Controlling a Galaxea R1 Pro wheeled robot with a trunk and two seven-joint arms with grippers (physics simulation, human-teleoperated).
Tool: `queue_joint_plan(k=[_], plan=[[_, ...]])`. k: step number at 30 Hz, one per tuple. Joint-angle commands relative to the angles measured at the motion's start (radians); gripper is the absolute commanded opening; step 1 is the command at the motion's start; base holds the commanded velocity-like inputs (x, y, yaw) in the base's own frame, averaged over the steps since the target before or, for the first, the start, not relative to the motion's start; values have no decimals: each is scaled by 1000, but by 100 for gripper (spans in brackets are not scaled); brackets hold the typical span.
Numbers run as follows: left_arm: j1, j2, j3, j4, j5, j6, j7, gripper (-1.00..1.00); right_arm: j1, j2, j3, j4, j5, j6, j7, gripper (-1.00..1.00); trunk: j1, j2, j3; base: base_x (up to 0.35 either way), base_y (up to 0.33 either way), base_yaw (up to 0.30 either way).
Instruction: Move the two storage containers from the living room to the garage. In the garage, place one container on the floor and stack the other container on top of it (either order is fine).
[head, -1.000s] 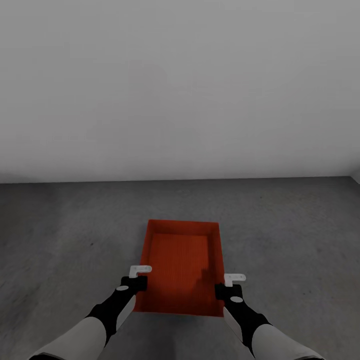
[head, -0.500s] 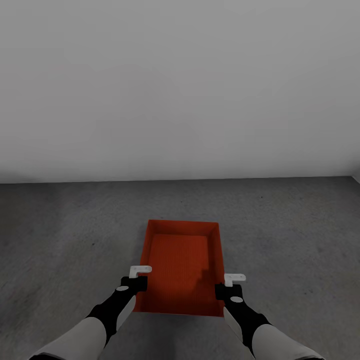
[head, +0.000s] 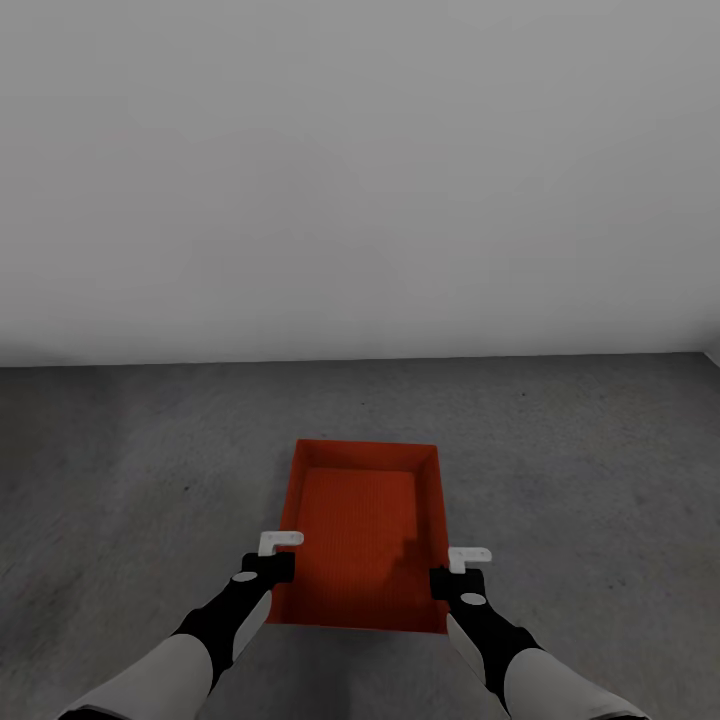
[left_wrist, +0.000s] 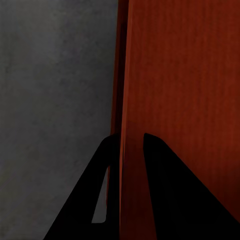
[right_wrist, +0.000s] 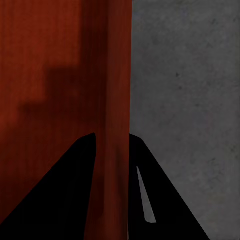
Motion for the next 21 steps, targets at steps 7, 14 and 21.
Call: queue_joint_plan(k=[7,14,21], plan=[[-1,19,26,-5,-6,-74,16,-100,0,-2,-18,4,-18,-5,-7,-100,0,0,-1,0,0,0],[-1,19,26,-5,-5,-74,15,-100,0,-2,-18,4,-18,-5,-7,-100,27,-49,-23,0,0,0],[-1,20,26,-6,-6,-74,16,-100,0,-2,-18,4,-18,-5,-7,-100,46,-84,-38,0,0,0]])
